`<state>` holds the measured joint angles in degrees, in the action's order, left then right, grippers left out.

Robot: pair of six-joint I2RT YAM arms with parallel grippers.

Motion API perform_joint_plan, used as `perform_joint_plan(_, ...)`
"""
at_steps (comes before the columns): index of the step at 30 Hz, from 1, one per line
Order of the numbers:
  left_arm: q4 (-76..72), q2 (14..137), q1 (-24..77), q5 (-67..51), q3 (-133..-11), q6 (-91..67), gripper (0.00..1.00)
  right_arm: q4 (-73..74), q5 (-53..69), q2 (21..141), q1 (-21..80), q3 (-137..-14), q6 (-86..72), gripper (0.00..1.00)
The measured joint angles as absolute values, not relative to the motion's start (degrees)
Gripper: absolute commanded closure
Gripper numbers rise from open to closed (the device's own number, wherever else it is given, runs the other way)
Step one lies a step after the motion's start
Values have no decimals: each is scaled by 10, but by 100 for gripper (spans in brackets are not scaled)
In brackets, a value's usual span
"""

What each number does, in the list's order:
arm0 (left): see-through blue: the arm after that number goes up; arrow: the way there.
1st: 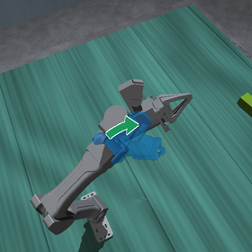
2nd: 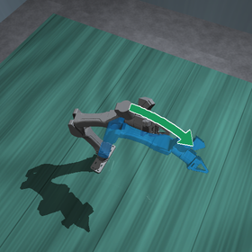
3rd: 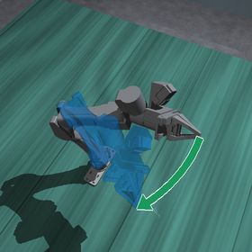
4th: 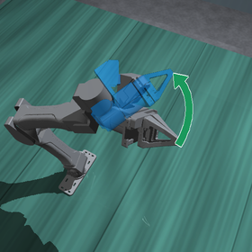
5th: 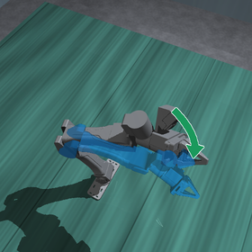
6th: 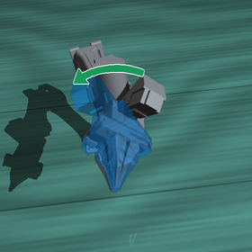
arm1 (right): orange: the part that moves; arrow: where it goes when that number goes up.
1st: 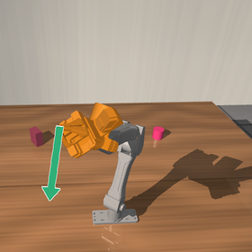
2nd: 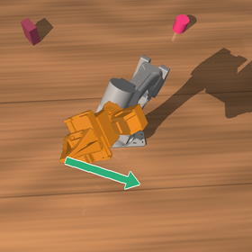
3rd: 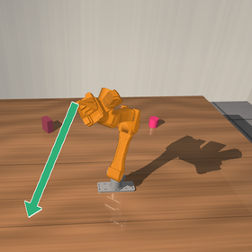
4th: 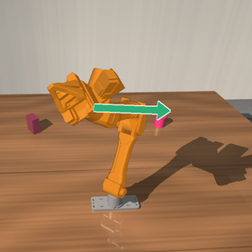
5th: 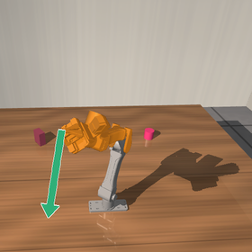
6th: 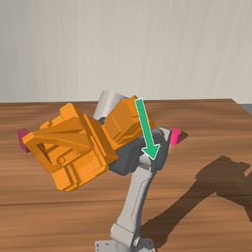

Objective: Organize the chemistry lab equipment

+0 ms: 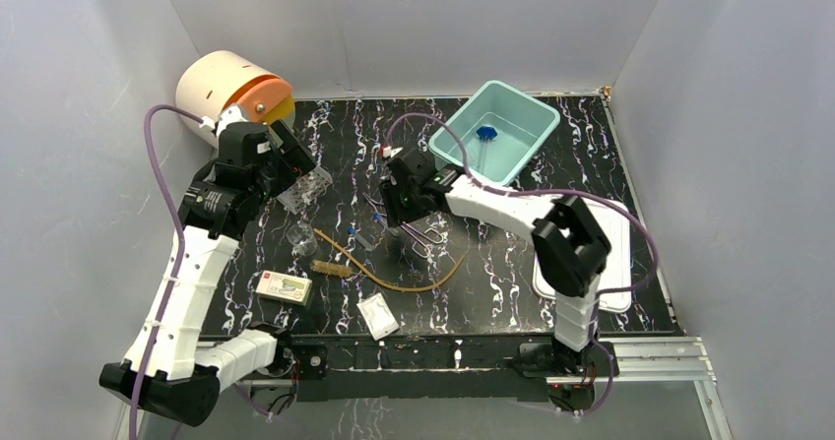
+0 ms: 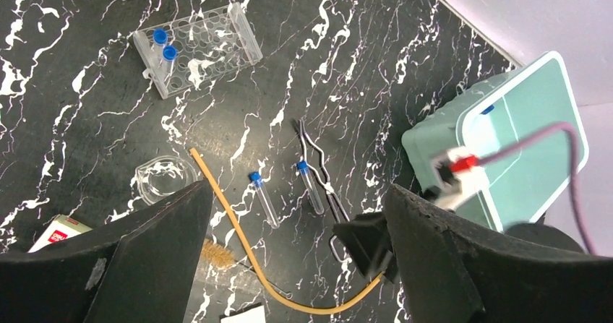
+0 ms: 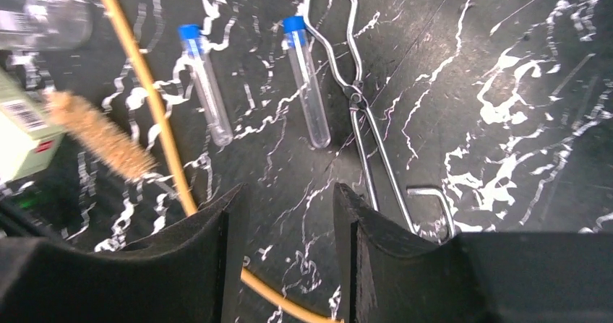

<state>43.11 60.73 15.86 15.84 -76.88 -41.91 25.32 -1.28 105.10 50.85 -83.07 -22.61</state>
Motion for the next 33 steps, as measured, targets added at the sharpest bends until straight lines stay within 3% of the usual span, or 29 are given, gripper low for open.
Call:
perform_joint_plan(13, 433, 617, 159, 107, -757, -413, 11, 293, -44, 1182, 515, -926, -241, 57)
perform_joint_plan(19, 433, 617, 159, 92, -744, -416, 11, 328, -86, 1194, 515, -950, -222, 69)
perform_joint_plan(33, 433, 617, 159, 83, -741, -418, 11, 378, -107, 1279, 514, -1029, -158, 63)
